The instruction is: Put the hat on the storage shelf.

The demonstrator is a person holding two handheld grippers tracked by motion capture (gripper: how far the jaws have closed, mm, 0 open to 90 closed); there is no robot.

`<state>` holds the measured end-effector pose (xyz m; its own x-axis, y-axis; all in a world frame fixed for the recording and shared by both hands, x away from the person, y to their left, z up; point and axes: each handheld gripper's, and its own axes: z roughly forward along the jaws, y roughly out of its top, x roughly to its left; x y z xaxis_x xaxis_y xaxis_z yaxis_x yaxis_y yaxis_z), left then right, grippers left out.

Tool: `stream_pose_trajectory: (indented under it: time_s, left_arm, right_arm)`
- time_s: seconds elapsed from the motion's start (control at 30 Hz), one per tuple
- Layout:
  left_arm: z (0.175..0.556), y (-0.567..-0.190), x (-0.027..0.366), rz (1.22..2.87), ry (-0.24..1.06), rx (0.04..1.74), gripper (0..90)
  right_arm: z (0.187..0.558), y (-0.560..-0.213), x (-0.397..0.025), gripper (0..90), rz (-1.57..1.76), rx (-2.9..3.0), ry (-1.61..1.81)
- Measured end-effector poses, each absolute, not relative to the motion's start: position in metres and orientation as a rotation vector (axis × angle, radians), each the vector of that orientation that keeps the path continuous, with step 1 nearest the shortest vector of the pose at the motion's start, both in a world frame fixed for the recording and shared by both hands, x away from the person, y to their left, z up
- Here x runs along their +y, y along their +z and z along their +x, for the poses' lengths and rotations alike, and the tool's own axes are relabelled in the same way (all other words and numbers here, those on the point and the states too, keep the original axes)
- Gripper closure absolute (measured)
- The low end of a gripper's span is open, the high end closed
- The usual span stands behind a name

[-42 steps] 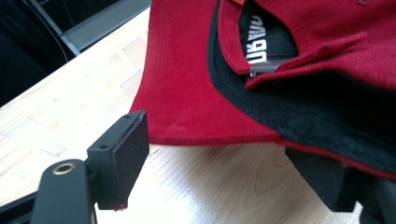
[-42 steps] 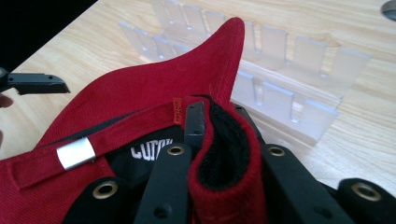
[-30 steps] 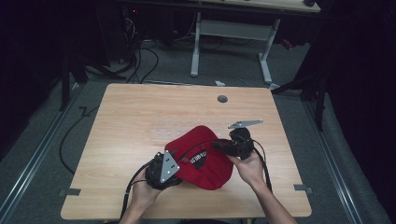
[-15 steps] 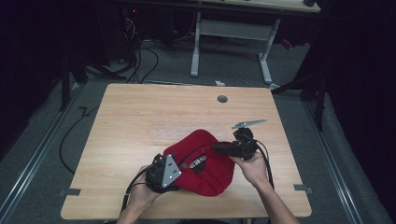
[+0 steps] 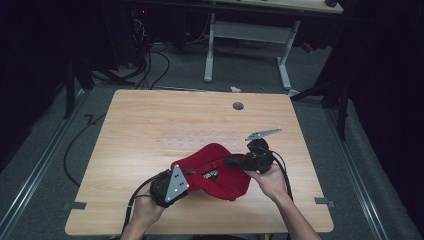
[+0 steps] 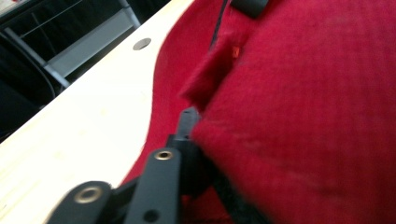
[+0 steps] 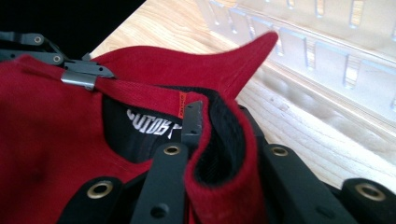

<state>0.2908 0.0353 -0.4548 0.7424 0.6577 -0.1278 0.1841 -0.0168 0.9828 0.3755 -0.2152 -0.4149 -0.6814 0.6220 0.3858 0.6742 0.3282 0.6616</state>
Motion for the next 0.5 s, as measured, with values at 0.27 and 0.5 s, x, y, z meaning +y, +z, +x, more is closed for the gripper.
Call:
stream_pose_trajectory:
  time_s: [0.27,0.5]
  left_arm:
    - [0.291,-0.445,0.04,1.574,0.398,0.712,79.2]
    - [0.293,-0.44,0.052,1.562,0.375,0.75,80.5]
  right_arm:
    - [0.376,-0.412,-0.216,67.5,-1.206,-2.46,-1.371]
    - [0.377,-0.408,-0.227,54.2,-1.27,-2.414,-1.477]
